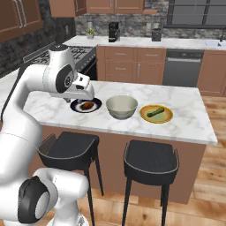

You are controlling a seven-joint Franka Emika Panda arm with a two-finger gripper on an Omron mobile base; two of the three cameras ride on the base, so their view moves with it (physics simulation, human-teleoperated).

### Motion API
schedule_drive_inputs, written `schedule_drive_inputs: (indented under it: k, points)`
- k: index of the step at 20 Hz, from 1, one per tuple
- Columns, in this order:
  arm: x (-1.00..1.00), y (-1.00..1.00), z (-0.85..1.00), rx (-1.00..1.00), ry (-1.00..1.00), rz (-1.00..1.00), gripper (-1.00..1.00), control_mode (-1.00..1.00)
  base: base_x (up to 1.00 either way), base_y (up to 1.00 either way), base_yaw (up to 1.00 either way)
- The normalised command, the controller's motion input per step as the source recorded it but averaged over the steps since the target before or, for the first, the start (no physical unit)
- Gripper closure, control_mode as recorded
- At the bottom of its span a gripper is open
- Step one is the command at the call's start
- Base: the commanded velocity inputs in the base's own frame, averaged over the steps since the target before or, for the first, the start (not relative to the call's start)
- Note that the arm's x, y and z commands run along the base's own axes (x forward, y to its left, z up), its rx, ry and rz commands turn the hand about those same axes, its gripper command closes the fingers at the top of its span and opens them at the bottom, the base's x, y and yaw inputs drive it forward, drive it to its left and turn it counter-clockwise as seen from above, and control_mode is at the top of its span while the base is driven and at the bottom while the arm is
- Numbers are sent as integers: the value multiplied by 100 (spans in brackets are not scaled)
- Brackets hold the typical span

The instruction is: Pick the chicken drumstick and squash from their plates and place them in the bowl. Then put the bowl in the fridge.

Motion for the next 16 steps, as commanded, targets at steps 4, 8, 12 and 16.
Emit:
schedule_drive_inputs:
  k: [4,8,12,16]
  points:
    - [0,0,0,0,0,0,-100,100,0,0,0]
    - [0,0,0,0,0,0,-100,100,0,0,0]
    - [0,0,0,0,0,0,-100,100,8,4,-1]
    - [0,0,0,0,0,0,-100,100,46,3,3]
